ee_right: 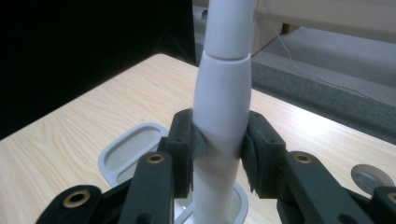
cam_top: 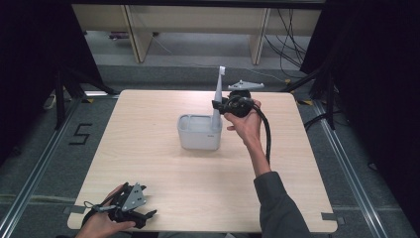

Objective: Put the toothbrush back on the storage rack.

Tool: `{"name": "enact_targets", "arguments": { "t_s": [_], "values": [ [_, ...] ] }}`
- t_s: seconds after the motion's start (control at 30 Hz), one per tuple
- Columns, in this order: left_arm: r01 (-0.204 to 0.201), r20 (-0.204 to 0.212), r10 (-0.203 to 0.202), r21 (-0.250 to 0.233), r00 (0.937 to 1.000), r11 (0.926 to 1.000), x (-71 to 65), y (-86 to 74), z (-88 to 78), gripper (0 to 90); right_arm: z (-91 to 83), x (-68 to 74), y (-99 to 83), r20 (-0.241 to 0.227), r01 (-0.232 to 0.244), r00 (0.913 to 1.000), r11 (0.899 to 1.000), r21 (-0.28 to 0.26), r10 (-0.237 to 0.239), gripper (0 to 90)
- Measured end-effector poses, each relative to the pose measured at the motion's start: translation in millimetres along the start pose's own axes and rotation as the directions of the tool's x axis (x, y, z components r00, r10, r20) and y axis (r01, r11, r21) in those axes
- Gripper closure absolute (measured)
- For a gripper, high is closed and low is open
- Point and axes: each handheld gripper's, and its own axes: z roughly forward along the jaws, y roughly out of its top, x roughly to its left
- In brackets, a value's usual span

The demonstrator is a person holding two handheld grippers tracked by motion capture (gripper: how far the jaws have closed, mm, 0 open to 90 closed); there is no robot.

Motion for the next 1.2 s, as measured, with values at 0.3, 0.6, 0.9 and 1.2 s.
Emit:
{"name": "enact_targets", "arguments": {
  "t_s": [0.3, 0.6, 0.9, 1.2],
  "values": [
    [0.007, -0.003, -0.007, -0.004, 1.0000, 1.0000, -0.1, -0.1, 0.1, 16.3, 9.6, -1.8, -12.5, 0.014, -0.020, 0.9997, 1.000, 0.023, 0.020, 66.8],
    [0.008, -0.002, -0.008, -0.004, 1.0000, 1.0000, -0.2, -0.2, 0.3, 16.3, 20.0, -4.3, -26.8, 0.019, -0.007, 0.9998, 0.999, 0.040, 0.006, 66.8],
    [0.008, 0.001, -0.008, -0.002, 1.0000, 1.0000, -0.3, -0.2, 0.5, 16.3, 25.6, -2.2, -36.8, 0.021, 0.002, 0.9998, 0.997, 0.080, -0.004, 66.8],
    [0.001, 0.001, -0.001, 0.001, 1.0000, 1.0000, -0.1, -0.1, 0.7, 16.3, 28.1, -2.7, -43.5, 0.023, -0.017, 0.9996, 0.995, 0.099, 0.015, 66.8]
  ]
}}
